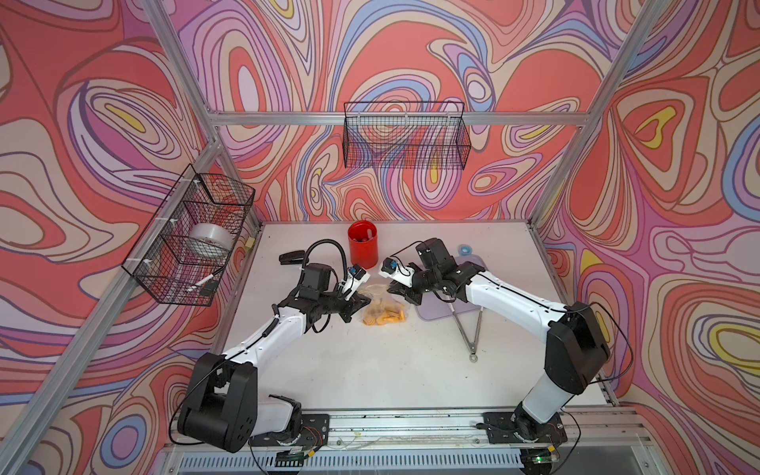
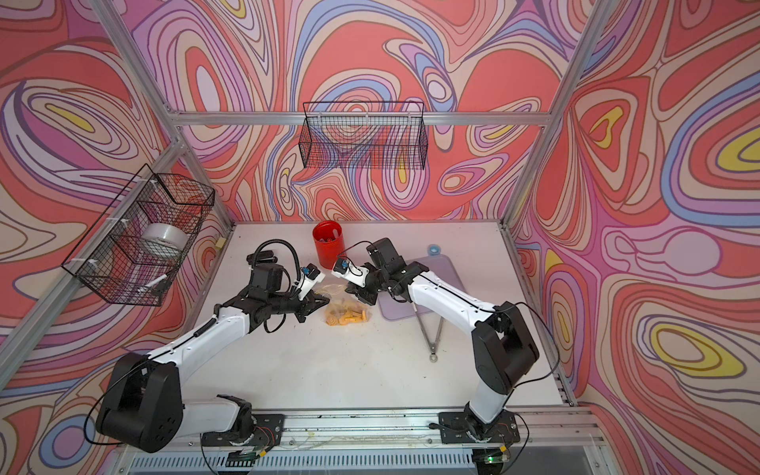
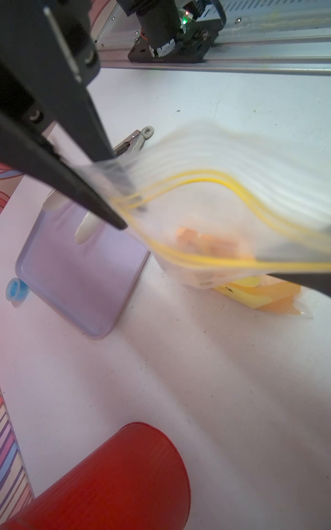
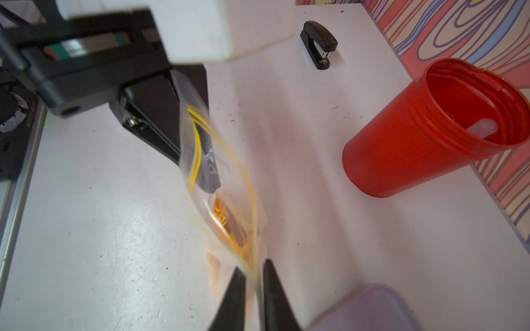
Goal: Put the cookies into a resealable bag to prevent moisture
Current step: Close the ziploc bag at the center of the board.
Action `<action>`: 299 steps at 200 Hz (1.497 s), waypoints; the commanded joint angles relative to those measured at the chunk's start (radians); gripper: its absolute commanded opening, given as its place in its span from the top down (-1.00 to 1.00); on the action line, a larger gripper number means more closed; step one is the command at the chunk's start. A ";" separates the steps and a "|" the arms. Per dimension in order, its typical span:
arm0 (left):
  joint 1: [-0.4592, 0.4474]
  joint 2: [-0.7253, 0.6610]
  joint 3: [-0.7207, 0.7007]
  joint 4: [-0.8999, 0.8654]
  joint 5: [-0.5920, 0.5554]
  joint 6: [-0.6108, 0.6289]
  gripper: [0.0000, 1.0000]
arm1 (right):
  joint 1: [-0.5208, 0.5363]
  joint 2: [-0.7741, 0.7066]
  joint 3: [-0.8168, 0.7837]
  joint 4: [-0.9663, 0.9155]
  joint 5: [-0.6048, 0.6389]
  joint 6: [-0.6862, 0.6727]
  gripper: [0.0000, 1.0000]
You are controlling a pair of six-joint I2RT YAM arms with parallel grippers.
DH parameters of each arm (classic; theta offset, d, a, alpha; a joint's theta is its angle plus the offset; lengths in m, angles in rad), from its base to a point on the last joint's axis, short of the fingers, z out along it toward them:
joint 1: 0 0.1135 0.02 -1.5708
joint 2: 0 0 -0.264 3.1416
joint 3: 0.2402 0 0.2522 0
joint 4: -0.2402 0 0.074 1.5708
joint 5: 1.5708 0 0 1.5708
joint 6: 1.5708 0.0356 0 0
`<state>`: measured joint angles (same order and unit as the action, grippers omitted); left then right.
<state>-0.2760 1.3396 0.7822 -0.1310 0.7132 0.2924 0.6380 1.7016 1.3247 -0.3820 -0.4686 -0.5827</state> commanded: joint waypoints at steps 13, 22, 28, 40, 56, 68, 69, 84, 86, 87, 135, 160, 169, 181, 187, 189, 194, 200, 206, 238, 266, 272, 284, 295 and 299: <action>-0.003 0.018 0.044 -0.056 0.045 0.043 1.00 | 0.002 0.029 0.031 0.063 -0.082 0.034 1.00; -0.003 0.022 0.048 -0.063 0.047 0.048 1.00 | 0.002 0.034 0.033 0.071 -0.097 0.041 1.00; -0.003 0.024 0.051 -0.067 0.048 0.050 1.00 | 0.003 0.037 0.033 0.086 -0.092 0.055 0.74; -0.003 0.029 0.057 -0.073 0.052 0.054 1.00 | 0.004 0.046 0.036 0.103 -0.085 0.071 0.37; -0.003 0.032 0.060 -0.073 0.056 0.057 1.00 | 0.008 0.062 0.054 0.082 -0.091 0.054 1.00; -0.003 0.035 0.062 -0.074 0.060 0.058 1.00 | 0.010 0.064 0.056 0.089 -0.097 0.064 0.99; -0.003 0.035 0.062 -0.074 0.061 0.058 1.00 | 0.009 0.064 0.055 0.092 -0.096 0.065 0.94; -0.003 0.039 0.069 -0.085 0.065 0.066 1.00 | 0.011 0.064 0.044 0.132 -0.096 0.089 0.33; -0.003 0.039 0.069 -0.086 0.065 0.068 1.00 | 0.011 0.064 0.042 0.135 -0.099 0.089 0.33; -0.003 0.040 0.071 -0.087 0.065 0.067 1.00 | 0.011 0.064 0.041 0.138 -0.099 0.090 0.33; -0.003 0.043 0.083 -0.106 0.077 0.083 1.00 | 0.012 0.107 0.057 0.165 -0.125 0.119 0.57; -0.002 0.033 0.076 -0.085 0.075 0.073 1.00 | 0.012 0.116 0.076 0.109 -0.113 0.091 1.00; -0.001 0.029 0.074 -0.078 0.076 0.070 1.00 | 0.012 0.104 0.061 0.119 -0.079 0.096 0.82; 0.001 0.030 0.073 -0.078 0.077 0.069 1.00 | 0.012 0.082 0.040 0.125 -0.029 0.086 0.33; 0.001 0.031 0.074 -0.078 0.077 0.068 1.00 | 0.010 0.076 0.035 0.120 0.000 0.078 0.22; 0.000 0.033 0.074 -0.078 0.077 0.068 1.00 | 0.010 0.076 0.033 0.117 0.010 0.074 0.18; 0.002 0.035 0.075 -0.079 0.078 0.067 1.00 | 0.009 0.056 0.030 0.105 0.033 0.063 0.11; 0.002 0.038 0.075 -0.079 0.078 0.067 1.00 | 0.006 0.041 0.030 0.082 0.061 0.049 0.07; 0.002 0.040 0.075 -0.079 0.079 0.067 1.00 | 0.006 0.034 0.030 0.058 0.083 0.035 0.06; 0.006 0.045 0.070 -0.069 0.075 0.064 1.00 | -0.009 0.000 0.019 -0.069 0.126 -0.021 0.04; 0.008 0.046 0.068 -0.062 0.074 0.064 1.00 | -0.020 -0.015 0.010 -0.104 0.160 -0.036 0.52; 0.007 0.044 0.068 -0.061 0.074 0.063 1.00 | -0.025 -0.017 0.010 -0.112 0.163 -0.038 0.68; 0.006 0.040 0.066 -0.055 0.074 0.061 1.00 | -0.035 -0.024 0.013 -0.130 0.153 -0.045 0.85; 0.009 0.036 0.063 -0.046 0.076 0.055 1.00 | -0.050 -0.033 0.014 -0.143 0.127 -0.050 1.00; 0.008 0.034 0.060 -0.041 0.077 0.051 1.00 | -0.055 -0.036 0.014 -0.145 0.116 -0.050 1.00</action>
<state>-0.2749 1.3781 0.8364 -0.2104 0.7628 0.3466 0.6128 1.7027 1.3502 -0.4652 -0.3408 -0.6132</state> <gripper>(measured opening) 0.048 0.045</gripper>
